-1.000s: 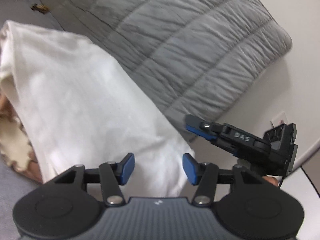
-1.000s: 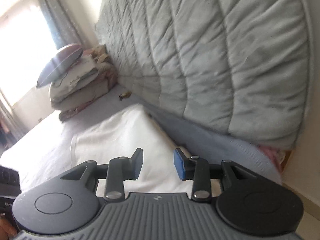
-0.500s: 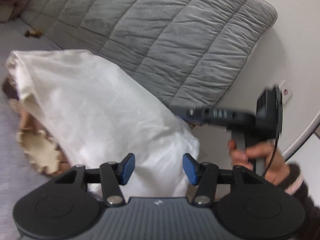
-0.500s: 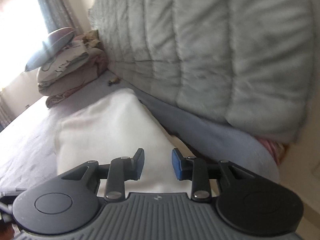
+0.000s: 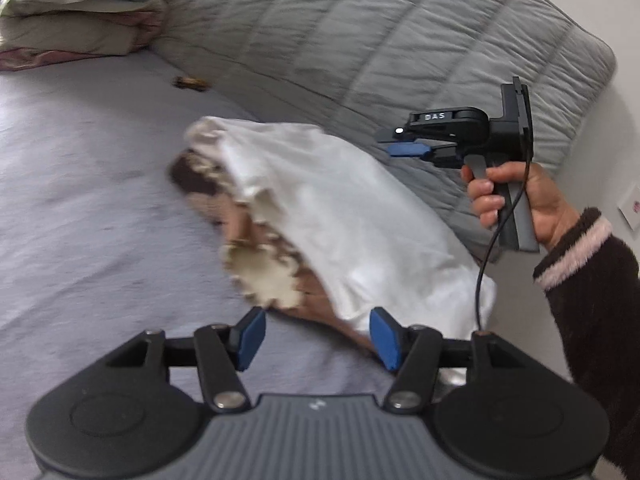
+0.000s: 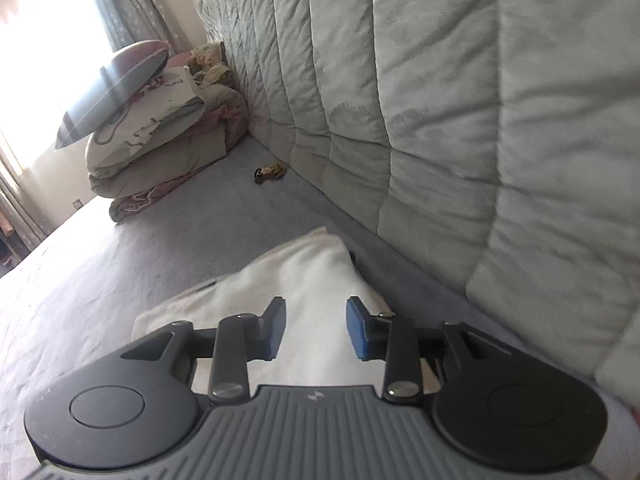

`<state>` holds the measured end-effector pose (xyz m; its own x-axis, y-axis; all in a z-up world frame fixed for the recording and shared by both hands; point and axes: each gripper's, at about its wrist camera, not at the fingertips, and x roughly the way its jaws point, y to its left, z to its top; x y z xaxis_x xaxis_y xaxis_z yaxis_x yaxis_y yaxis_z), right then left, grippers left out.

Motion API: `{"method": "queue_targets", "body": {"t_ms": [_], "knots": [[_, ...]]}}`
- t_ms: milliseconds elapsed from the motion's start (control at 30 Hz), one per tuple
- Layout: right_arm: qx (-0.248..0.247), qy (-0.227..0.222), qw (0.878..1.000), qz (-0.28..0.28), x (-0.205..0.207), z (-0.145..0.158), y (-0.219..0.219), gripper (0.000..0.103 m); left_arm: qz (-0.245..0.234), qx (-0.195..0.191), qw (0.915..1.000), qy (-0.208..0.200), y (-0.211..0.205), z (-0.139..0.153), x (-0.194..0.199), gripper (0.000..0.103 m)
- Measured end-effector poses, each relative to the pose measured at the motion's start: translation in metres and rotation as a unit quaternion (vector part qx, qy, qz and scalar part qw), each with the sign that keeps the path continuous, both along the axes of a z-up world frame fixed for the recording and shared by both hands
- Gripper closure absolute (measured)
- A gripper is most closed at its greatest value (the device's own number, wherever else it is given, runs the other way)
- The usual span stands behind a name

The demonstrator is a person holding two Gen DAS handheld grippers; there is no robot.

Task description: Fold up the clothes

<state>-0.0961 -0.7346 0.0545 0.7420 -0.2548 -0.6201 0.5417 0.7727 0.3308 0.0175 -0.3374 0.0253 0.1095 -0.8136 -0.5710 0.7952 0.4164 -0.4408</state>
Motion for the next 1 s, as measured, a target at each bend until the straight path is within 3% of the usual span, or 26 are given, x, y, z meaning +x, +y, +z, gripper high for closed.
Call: {"method": "queue_targets", "body": {"t_ms": [233,367,533,567,600,667,767,900,1000], "knots": [[0.041,0.012,0.999,-0.023,0.045,-0.018,-0.034,0.058,0.046,0.000,0.9989,-0.002,0.042,0.000,0.022,0.042],[0.049,0.025,0.998,-0.030,0.065,-0.033,-0.044,0.050,0.066,0.007,0.9978,0.002,0.065,-0.004,0.030,0.042],[0.063,0.024,0.997,-0.036,0.074,-0.052,-0.049,0.050,0.083,0.021,0.9960,0.023,0.083,-0.017,0.036,0.042],[0.059,0.011,0.998,-0.035,0.072,-0.054,-0.047,0.057,0.085,0.024,0.9958,0.023,0.085,-0.019,0.036,0.042],[0.052,-0.004,0.998,-0.034,0.069,-0.055,-0.044,0.072,0.086,0.027,0.9956,0.023,0.087,-0.021,0.036,0.042],[0.037,-0.035,0.998,-0.027,0.062,-0.059,-0.039,0.087,0.087,0.031,0.9955,0.023,0.090,-0.022,0.036,0.042],[0.011,-0.087,0.996,-0.018,0.048,-0.061,-0.033,0.095,0.086,0.033,0.9955,0.022,0.093,-0.023,0.037,0.042],[-0.010,-0.160,0.987,-0.004,0.033,-0.059,-0.032,0.096,0.091,0.033,0.9952,0.018,0.096,-0.024,0.040,0.042],[-0.023,-0.148,0.989,-0.001,0.044,-0.056,-0.036,0.096,0.101,0.028,0.9942,0.022,0.099,-0.026,0.043,0.042]]}}
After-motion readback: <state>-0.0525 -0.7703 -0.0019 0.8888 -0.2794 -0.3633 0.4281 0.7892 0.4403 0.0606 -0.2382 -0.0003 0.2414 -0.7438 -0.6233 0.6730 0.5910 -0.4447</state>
